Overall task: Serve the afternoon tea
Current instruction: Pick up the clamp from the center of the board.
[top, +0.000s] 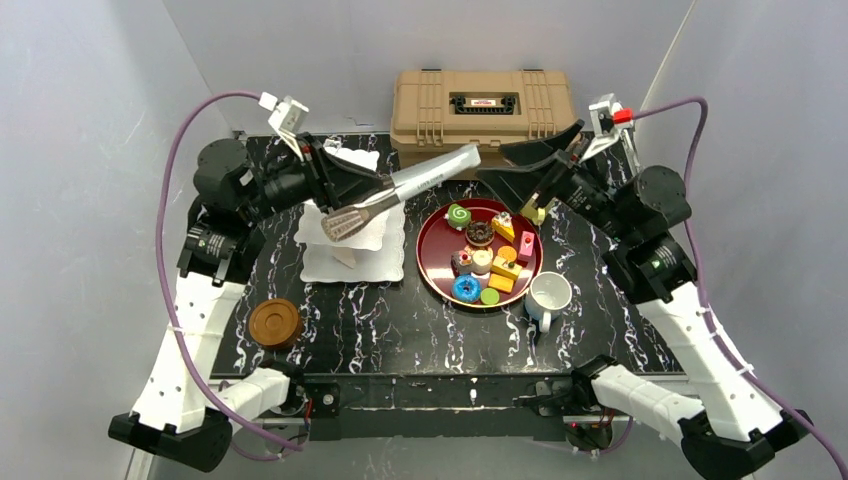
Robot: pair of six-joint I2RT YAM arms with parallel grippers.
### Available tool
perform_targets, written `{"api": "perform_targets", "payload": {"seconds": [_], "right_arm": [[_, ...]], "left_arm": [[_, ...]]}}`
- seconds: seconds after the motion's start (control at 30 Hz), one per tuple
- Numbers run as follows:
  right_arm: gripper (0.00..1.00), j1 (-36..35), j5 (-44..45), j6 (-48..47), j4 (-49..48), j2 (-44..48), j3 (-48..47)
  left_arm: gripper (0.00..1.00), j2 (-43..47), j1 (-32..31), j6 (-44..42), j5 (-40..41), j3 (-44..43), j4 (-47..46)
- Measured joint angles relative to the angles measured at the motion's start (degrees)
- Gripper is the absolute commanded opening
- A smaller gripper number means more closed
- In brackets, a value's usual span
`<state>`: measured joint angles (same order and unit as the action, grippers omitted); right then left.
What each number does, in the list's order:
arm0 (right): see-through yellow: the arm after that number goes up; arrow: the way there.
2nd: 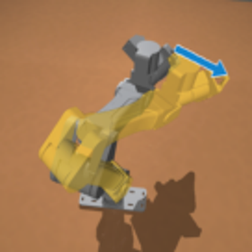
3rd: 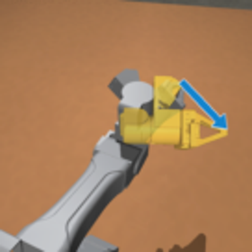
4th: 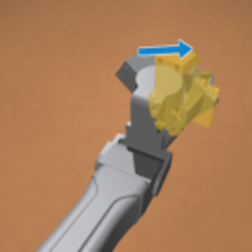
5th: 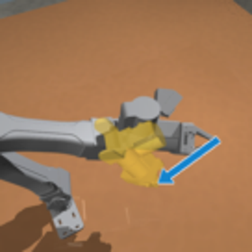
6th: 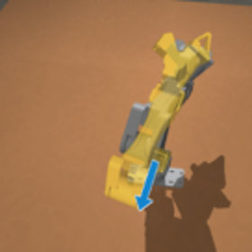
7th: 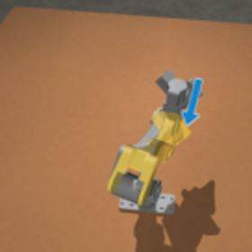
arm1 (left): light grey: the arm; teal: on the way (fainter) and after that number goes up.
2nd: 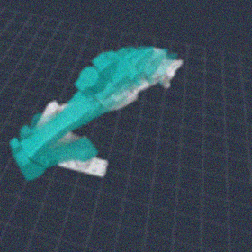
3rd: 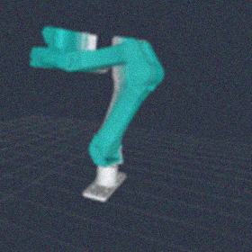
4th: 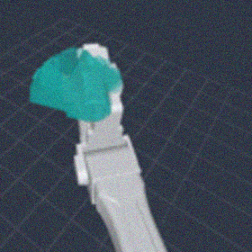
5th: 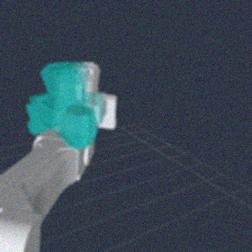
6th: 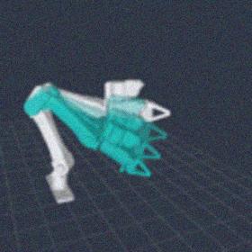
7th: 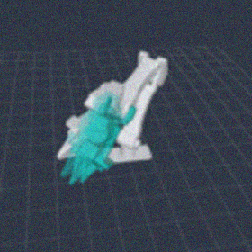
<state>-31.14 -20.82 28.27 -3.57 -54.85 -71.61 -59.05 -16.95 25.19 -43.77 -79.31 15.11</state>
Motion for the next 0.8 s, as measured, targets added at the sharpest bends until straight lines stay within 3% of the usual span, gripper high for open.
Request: {"api": "perform_targets", "payload": {"seconds": [0.2,0.4,0.8], "right_arm": [[0.98,0.0,-4.3,8.3,-10.3,0.6,4.6],[0.98,-1.3,-9.4,19.2,-26.4,-9.4,5.7],[0.98,-13.0,-6.3,17.9,-31.1,-17.8,3.8]], "left_arm": [[0.0,-1.7,2.3,7.2,-0.4,-2.3,-5.5],[0.0,-2.6,2.3,10.3,-0.4,-2.3,-7.3],[0.0,-2.6,2.3,10.7,-0.4,-2.1,-8.5]]}}
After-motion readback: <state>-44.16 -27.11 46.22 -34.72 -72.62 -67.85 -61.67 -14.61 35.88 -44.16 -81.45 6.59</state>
